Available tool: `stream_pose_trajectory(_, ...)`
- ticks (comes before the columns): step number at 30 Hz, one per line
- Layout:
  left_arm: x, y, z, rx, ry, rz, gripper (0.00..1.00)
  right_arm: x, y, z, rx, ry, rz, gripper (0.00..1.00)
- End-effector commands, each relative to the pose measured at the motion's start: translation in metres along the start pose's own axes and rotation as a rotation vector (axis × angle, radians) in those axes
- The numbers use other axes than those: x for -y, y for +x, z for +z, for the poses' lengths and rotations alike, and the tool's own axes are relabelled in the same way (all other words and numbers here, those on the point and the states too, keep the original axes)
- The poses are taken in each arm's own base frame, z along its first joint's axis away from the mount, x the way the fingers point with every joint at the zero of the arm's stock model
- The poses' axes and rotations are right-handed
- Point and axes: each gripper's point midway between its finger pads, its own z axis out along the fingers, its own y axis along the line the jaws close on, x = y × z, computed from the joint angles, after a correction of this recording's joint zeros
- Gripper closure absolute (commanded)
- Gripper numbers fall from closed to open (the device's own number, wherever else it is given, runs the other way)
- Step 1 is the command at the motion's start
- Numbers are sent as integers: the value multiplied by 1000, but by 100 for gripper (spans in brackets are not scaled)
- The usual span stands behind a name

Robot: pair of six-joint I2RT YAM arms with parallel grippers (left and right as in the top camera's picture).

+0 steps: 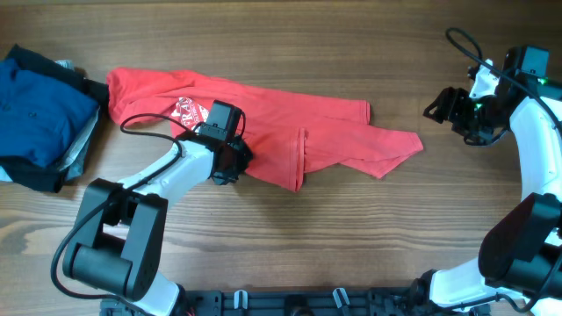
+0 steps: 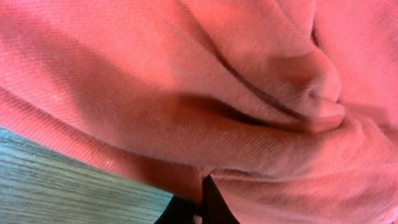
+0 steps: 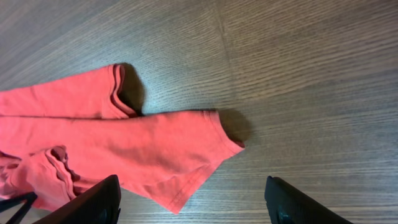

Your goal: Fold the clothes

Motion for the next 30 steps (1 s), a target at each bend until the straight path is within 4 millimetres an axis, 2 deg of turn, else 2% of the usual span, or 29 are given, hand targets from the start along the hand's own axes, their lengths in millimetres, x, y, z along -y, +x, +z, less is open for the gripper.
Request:
stream_pose_trajectory(1, -19, 12, -16, -10, -59, 49, 96, -1, 7, -5, -17, 11, -22, 25)
stream_pose_trajectory(4, -35, 13, -64, 15, -71, 91, 96, 0, 29, -6, -101, 15, 8, 25)
stream_pose_trajectory(6, -70, 2, -105, 96, -146, 57, 96, 0, 45, -4, -164, 18, 20, 25)
stream_pose_trajectory(9, -119, -20, -151, 246, -236, -69, 96, -4, 67, 8, -232, 18, 3, 25)
stream_pose_trajectory(11, -133, -29, -171, 299, -195, -169, 96, -6, 81, 25, -259, 19, -6, 25)
stream_pose_trajectory(15, -148, -39, -179, 326, -204, -201, 96, 1, 85, 51, -222, 23, 60, 25)
stream_pose_trajectory(23, -153, -44, -163, 281, -242, -214, 96, 8, 97, 64, -226, 25, 79, 27)
stream_pose_trajectory(26, -154, -47, -154, 258, -259, -194, 96, 9, 99, 72, -218, 19, 104, 35)
stream_pose_trajectory(30, -156, -47, -147, 236, -276, -194, 96, -3, 84, 77, -155, -55, 101, 47)
